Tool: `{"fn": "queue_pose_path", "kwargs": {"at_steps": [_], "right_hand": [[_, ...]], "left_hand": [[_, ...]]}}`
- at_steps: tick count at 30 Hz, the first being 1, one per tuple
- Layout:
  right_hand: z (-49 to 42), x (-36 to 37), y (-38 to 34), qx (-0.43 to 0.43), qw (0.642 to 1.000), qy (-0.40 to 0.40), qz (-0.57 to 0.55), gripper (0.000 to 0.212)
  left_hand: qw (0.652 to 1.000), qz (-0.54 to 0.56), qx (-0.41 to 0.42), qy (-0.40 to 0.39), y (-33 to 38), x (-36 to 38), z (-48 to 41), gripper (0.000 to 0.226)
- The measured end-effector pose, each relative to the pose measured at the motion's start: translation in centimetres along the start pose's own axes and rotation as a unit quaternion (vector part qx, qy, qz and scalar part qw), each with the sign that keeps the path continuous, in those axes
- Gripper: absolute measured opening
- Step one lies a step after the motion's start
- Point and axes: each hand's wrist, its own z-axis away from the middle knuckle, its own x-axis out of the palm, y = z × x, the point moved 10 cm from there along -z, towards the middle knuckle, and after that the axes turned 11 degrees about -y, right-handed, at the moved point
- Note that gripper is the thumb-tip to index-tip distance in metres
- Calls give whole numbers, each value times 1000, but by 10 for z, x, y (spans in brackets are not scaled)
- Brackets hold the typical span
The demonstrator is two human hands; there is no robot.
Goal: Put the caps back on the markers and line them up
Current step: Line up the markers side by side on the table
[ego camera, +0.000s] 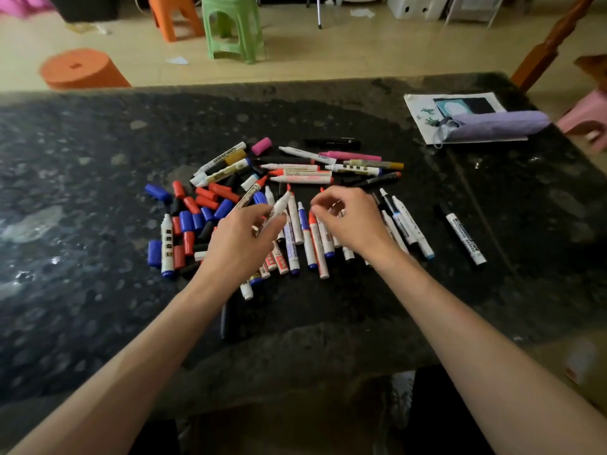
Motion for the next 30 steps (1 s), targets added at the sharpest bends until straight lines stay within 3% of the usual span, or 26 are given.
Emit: {"fn": "queue_pose_path", "kwargs": {"at_steps": [3, 7, 12, 16, 19, 25, 30], "right_hand": [[-17, -25, 19, 49, 985, 102, 130, 27], [-32, -28, 33, 84, 974, 105, 182, 35], [-33, -28, 33, 87, 970, 106, 200, 26], [-23, -42, 33, 112, 989, 101, 5, 19], [-6, -42, 23, 114, 975, 77, -173, 17], [26, -6, -7, 86, 958, -49, -269, 11], [39, -4, -12, 55, 953, -58, -293, 15]], "left_hand": [[1000, -20, -20, -3, -8, -8, 6, 31], [999, -40, -35, -9, -24, -19, 11, 44], [998, -49, -33, 4, -33, -32, 16, 47], [999, -50, -20, -11, -31, -31, 16, 44], [998, -63, -8, -15, -28, -26, 15, 35], [997, -67, 5, -22, -23, -23, 16, 33], [997, -66, 21, -33, -15, -19, 16, 33]]}}
